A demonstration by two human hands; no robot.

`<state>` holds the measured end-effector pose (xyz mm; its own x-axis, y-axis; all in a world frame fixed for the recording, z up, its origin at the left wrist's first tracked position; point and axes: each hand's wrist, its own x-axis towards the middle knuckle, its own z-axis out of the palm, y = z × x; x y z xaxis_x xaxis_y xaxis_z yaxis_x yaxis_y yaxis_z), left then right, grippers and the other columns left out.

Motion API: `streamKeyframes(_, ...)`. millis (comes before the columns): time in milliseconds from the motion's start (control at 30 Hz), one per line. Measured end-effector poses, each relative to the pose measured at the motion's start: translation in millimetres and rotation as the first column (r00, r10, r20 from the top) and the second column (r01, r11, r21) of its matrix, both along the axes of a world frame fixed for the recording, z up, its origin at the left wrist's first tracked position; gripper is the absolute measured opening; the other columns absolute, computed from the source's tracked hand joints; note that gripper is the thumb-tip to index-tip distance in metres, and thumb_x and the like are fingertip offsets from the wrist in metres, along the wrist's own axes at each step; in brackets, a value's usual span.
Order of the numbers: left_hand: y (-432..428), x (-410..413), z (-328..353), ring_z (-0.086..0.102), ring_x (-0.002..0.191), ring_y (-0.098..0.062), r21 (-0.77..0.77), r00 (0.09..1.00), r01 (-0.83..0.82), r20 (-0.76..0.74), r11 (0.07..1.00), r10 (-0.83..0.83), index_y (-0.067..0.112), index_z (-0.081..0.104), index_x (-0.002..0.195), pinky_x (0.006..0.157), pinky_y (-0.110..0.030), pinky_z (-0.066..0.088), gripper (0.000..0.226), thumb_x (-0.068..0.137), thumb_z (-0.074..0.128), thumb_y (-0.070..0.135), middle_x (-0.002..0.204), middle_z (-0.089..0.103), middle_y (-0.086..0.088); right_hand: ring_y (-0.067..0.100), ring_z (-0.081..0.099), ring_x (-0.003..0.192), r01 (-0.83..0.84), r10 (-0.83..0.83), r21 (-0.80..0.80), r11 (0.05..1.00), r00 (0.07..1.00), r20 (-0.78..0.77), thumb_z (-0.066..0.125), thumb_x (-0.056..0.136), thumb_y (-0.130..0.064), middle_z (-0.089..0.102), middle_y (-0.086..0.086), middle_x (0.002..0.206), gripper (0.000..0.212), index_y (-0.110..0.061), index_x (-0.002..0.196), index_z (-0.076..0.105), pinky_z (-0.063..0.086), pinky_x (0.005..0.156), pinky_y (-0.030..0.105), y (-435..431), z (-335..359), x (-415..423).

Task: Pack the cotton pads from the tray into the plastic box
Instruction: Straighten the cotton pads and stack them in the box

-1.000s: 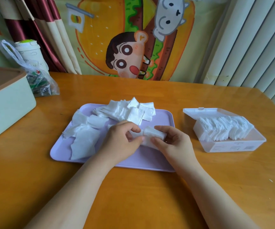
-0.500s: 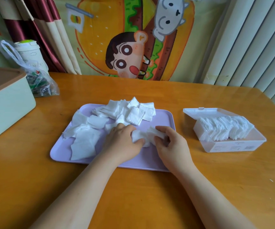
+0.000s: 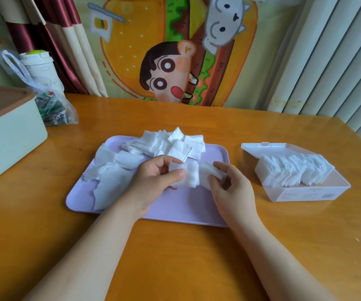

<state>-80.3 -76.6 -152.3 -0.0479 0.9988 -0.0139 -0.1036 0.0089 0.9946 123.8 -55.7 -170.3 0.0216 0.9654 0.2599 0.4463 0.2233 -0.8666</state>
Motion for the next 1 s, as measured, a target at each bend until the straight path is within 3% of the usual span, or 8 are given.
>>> streamKeyframes(100, -4, 1, 3, 0.065, 0.088, -0.019, 0.015, 0.984, 0.152, 0.092, 0.988, -0.153, 0.025, 0.079, 0.089, 0.077, -0.031, 0.056, 0.021, 0.076, 0.078, 0.008, 0.089, 0.068, -0.007, 0.002, 0.071, 0.087, -0.075, 0.065, -0.08, 0.994, 0.989, -0.13, 0.074, 0.095, -0.015, 0.077, -0.01, 0.097, 0.033, -0.025, 0.126, 0.07, 0.053, 0.076, 0.012, 1, 2, 4)
streamKeyframes(200, -6, 4, 1, 0.063, 0.098, -0.024, 0.02, 0.988, 0.153, -0.02, 0.988, -0.153, 0.025, 0.081, 0.088, 0.093, -0.037, 0.055, 0.028, 0.079, 0.083, -0.001, 0.1, 0.071, -0.013, 0.006, 0.076, 0.085, -0.215, 0.168, -0.139, 0.967, 0.943, -0.288, 0.077, 0.094, -0.007, 0.082, -0.005, 0.095, 0.025, -0.019, 0.116, 0.074, 0.057, 0.075, 0.02, 4, 6, 9)
streamKeyframes(300, -8, 10, 1, 0.064, 0.101, -0.027, 0.033, 0.985, 0.138, -0.106, 0.99, -0.134, 0.02, 0.081, 0.091, 0.102, -0.046, 0.054, 0.03, 0.086, 0.077, -0.009, 0.112, 0.075, -0.017, 0.016, 0.079, 0.09, -0.292, 0.236, -0.153, 0.944, 0.923, -0.304, 0.075, 0.095, -0.004, 0.083, -0.001, 0.098, 0.025, -0.014, 0.118, 0.076, 0.061, 0.08, 0.031, 6, 5, 13)
streamKeyframes(400, -7, 10, -2, 0.067, 0.108, -0.041, 0.05, 0.978, 0.13, -0.168, 0.99, -0.12, 0.012, 0.08, 0.097, 0.106, -0.052, 0.051, 0.023, 0.088, 0.075, -0.009, 0.113, 0.075, -0.015, 0.023, 0.079, 0.098, -0.316, 0.258, -0.168, 0.934, 0.919, -0.298, 0.072, 0.097, -0.003, 0.083, 0.0, 0.101, 0.027, -0.013, 0.121, 0.076, 0.063, 0.089, 0.041, 7, 4, 13)
streamKeyframes(700, -3, 13, -6, 0.073, 0.105, -0.023, 0.14, 0.945, 0.097, -0.323, 0.985, -0.047, 0.023, 0.08, 0.094, 0.1, -0.047, 0.057, 0.024, 0.088, 0.079, -0.001, 0.105, 0.077, 0.004, 0.018, 0.077, 0.096, -0.373, 0.328, -0.157, 0.914, 0.91, -0.253, 0.06, 0.104, -0.002, 0.083, 0.002, 0.102, 0.029, -0.015, 0.123, 0.077, 0.06, 0.086, 0.038, 2, 7, 13)
streamKeyframes(833, 0, 17, -10, 0.068, 0.092, -0.008, 0.251, 0.908, 0.042, -0.412, 0.967, 0.068, 0.025, 0.08, 0.089, 0.085, -0.032, 0.057, 0.025, 0.085, 0.082, 0.001, 0.102, 0.066, 0.012, 0.029, 0.075, 0.09, -0.405, 0.322, -0.159, 0.901, 0.867, -0.381, 0.07, 0.103, -0.022, 0.081, 0.013, 0.1, 0.022, -0.012, 0.121, 0.077, 0.056, 0.085, 0.046, 1, 9, 12)
streamKeyframes(933, 0, 21, -12, 0.063, 0.091, -0.008, 0.423, 0.803, 0.005, -0.542, 0.906, 0.249, 0.026, 0.078, 0.084, 0.079, -0.016, 0.047, 0.025, 0.079, 0.088, 0.003, 0.098, 0.059, 0.012, 0.023, 0.072, 0.085, -0.386, 0.292, -0.165, 0.908, 0.863, -0.413, 0.082, 0.093, -0.029, 0.079, 0.022, 0.096, 0.034, -0.012, 0.122, 0.075, 0.056, 0.083, 0.05, 0, 9, 10)
streamKeyframes(1000, 1, 22, -12, 0.063, 0.093, -0.012, 0.553, 0.694, 0.055, -0.62, 0.831, 0.367, 0.022, 0.075, 0.08, 0.08, -0.022, 0.05, 0.023, 0.076, 0.086, 0.002, 0.095, 0.06, 0.014, 0.025, 0.075, 0.092, -0.383, 0.275, -0.166, 0.909, 0.848, -0.454, 0.086, 0.089, -0.027, 0.079, 0.02, 0.1, 0.04, -0.01, 0.122, 0.072, 0.058, 0.092, 0.055, 1, 8, 10)
